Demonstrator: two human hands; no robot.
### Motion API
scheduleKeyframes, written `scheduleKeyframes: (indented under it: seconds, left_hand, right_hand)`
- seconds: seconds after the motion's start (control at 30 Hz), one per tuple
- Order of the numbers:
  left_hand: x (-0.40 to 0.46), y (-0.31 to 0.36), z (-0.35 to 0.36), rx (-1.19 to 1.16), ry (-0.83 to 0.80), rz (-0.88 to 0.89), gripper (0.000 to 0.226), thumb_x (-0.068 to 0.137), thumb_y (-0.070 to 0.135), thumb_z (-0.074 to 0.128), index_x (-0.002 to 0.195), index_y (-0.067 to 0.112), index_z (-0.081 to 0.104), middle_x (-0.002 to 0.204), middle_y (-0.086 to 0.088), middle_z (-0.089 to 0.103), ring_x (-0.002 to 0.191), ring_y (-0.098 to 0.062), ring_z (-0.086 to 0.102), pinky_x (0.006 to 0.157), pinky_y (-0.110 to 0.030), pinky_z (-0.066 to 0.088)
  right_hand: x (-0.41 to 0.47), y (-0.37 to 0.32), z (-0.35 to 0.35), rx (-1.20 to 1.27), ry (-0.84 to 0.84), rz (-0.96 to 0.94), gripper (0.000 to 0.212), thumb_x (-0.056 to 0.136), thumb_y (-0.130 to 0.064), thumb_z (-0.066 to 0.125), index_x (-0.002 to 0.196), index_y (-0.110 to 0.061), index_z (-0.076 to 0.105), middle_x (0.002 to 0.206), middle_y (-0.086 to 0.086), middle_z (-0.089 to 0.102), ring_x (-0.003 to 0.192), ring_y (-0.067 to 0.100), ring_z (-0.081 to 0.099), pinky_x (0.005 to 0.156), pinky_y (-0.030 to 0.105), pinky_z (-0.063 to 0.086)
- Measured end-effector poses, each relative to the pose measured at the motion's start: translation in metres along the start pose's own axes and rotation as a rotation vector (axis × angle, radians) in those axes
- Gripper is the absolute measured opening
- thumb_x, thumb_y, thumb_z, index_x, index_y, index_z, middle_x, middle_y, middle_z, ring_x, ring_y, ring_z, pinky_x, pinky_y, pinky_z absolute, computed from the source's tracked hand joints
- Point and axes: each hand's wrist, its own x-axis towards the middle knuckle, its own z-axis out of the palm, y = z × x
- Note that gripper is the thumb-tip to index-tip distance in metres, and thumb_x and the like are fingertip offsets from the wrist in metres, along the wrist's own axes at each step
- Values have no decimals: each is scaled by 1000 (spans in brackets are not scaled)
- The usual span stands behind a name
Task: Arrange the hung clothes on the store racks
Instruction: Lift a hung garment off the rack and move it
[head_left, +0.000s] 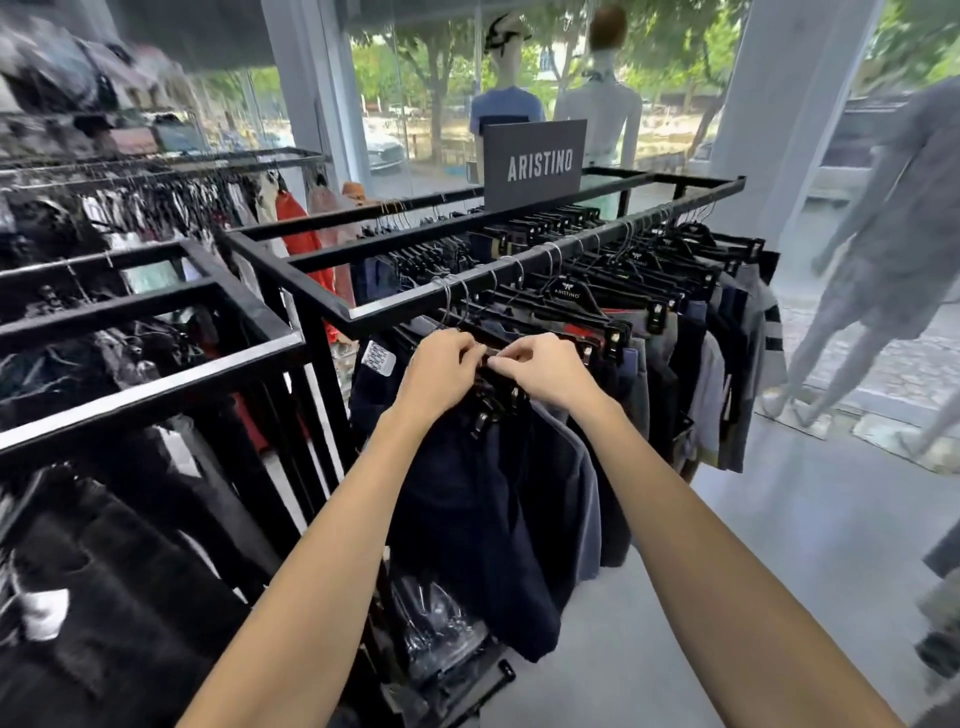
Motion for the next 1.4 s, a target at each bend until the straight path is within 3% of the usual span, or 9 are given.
scheduleKeyframes:
  seconds: [0.13,0.3,0.47,0.6,0.7,0.8,1.07,1.2,1.4]
  left_hand:
    - [-2,-11,-12,-49,-44,10,13,89,7,58,93,11,70,73,4,56,80,-22,55,75,-29,38]
    - [-1,-20,-25,15,-123,18,44,75,-10,49,106,14,68,86,-5,50,89,-23,50,83,-31,39]
    - [-7,-31,-31,26,-104,-334,18,77,16,63,93,21,56,110,-14,56,112,-37,50,100,-44,41]
    - [-16,-30,-28,-156,-86,-593,62,72,45,60,119,5,53,118,-17,61,111,-36,57,94,-40,48]
    - [-18,-25,-20,-239,-15,-569,40,69,39,53,100,18,66,92,-13,72,95,-33,66,82,-36,53]
    - [-25,-13,-19,-299,61,-564,41,83,25,58,123,15,60,105,-14,69,105,-32,61,85,-33,46]
    - [-25,-9,-18,-362,46,-546,45,89,19,52,133,16,51,125,-9,61,119,-26,54,95,-36,45]
    - [-17,5,-19,-443,96,-512,46,87,21,50,133,19,46,115,-8,66,108,-24,60,87,-34,47]
    - [-19,17,-17,-417,135,-541,46,92,22,49,136,15,39,105,-7,62,96,-24,60,77,-34,44]
  right_hand:
    - [2,-6,12,18,-91,13,23,89,-37,69,106,-25,77,106,-4,74,105,12,64,93,26,49]
    - [3,-12,17,45,-153,64,30,87,-24,65,116,-26,73,115,-2,72,109,14,63,95,26,47]
    - [5,-20,26,115,-195,100,40,83,-25,56,121,-23,70,111,-2,74,107,16,66,98,34,51]
    - [4,-32,39,90,-210,104,27,84,-33,58,104,-22,71,100,0,70,93,21,63,74,28,49]
    - [11,-35,59,114,-224,134,49,71,-39,54,110,-15,71,114,11,71,108,33,65,89,38,54]
    - [17,-39,70,129,-211,163,54,74,-30,48,122,-11,66,125,16,66,118,35,60,100,41,50]
    - [21,-33,78,124,-200,103,30,93,-19,48,112,-7,68,118,19,68,113,35,60,85,34,44]
    - [23,-17,68,207,-262,62,27,92,-23,60,107,-4,71,95,15,69,88,25,58,66,31,41]
    - [20,-14,59,257,-265,88,28,94,-18,57,118,-11,70,99,7,69,78,14,60,63,26,44]
